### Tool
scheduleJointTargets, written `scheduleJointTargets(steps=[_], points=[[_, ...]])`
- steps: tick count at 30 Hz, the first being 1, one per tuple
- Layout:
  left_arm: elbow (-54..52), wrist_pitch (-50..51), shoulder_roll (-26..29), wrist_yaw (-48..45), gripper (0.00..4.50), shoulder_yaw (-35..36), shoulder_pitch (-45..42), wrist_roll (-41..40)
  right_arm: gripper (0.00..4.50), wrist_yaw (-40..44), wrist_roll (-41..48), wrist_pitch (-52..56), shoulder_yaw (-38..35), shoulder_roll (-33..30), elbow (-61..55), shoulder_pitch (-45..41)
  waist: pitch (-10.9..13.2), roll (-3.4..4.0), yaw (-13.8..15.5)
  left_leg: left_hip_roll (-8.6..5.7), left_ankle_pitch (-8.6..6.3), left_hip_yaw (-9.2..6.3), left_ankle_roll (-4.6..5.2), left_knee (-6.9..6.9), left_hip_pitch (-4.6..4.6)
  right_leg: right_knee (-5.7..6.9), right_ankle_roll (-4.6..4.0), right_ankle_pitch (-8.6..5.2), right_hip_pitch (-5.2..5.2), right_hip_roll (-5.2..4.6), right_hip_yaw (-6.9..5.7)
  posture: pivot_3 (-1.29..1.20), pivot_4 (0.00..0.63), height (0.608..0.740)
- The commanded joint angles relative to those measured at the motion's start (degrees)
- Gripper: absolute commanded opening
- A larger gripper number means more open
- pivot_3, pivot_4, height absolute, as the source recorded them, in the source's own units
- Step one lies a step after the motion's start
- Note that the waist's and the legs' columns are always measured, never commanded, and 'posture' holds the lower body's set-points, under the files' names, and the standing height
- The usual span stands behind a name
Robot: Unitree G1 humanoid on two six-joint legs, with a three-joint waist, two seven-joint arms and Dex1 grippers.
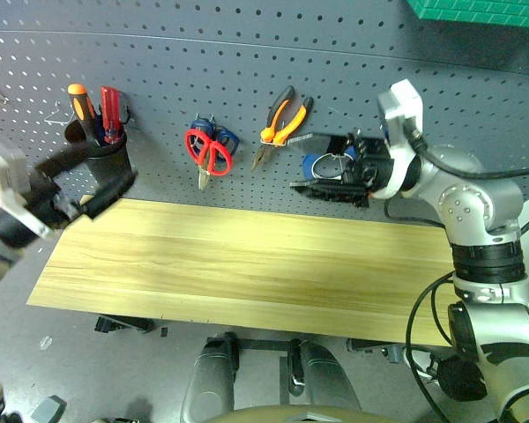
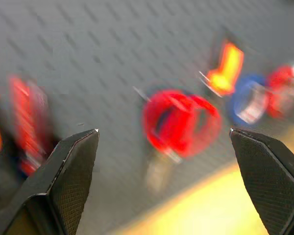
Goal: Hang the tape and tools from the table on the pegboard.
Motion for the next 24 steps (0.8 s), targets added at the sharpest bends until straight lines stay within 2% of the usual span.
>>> scheduleJointTargets(steps=[1, 3, 4, 12, 20, 24], points=[[-0.46, -2.68, -0.27, -5.32, 4.48, -0.37, 3.13, 0.52, 4.5, 2.02, -2.24, -2.5, 1.07, -1.57, -1.23, 2.94, -0.05, 0.0, -0.01, 0.29, 0.0, 0.35, 0.0, -0.06, -0.02, -0.17, -0.18, 0.12, -0.02, 0.03, -0.01, 0.11, 0.148, 0.723], [1.41, -4.8, -1.73, -7.11, 4.48, -2.31, 4.11, 2.0, 4.5, 2.66, -4.05, -4.9, 1.4, -1.61, 0.46, 5.07, -0.29, 0.05, -0.03, 0.52, 0.0, 0.99, 0.0, -0.85, 0.02, -0.94, -0.87, 0.57, -0.09, -0.06, -0.1, 0.1, 0.147, 0.723], [2.42, -6.51, -2.0, -8.87, 4.48, -3.64, 4.79, 3.46, 4.5, 2.99, -4.51, -5.65, 1.38, -1.68, 1.01, 5.96, -0.47, 0.16, -0.04, 0.51, 0.0, 1.16, 0.0, -0.99, 0.04, -1.01, -0.94, 0.62, -0.15, -0.15, -0.13, 0.09, 0.147, 0.723], [11.94, -20.39, -3.44, -26.44, 4.48, -14.58, 7.12, 10.92, 4.5, 7.87, -10.38, -11.97, 4.61, -3.97, 2.14, 12.04, -0.82, 0.22, -0.24, 0.77, 0.0, 1.56, -0.01, -0.91, 0.06, -0.93, -0.89, 0.62, -0.45, 0.11, -0.14, 0.04, 0.129, 0.723], [19.52, -27.8, -4.91, -31.0, 4.48, -14.8, 6.48, 12.49, 4.5, 7.07, -13.73, -15.87, 5.48, -2.72, 5.18, 15.56, -1.49, 0.36, -1.63, 1.33, 0.01, 2.32, -0.01, -0.73, -0.06, -0.73, -0.85, 0.59, -0.87, 0.21, -0.05, 0.03, 0.124, 0.723], [21.36, -30.19, -5.07, -31.21, 4.48, -14.2, 7.15, 12.72, 4.5, 8.03, -15.16, -16.84, 6.16, -2.51, 7.82, 13.82, -1.7, 0.31, -1.96, 1.37, 0.01, 2.57, -0.01, -0.68, 0.05, -0.73, -0.89, 0.77, -0.86, -0.12, -0.3, 0.04, 0.133, 0.723]])
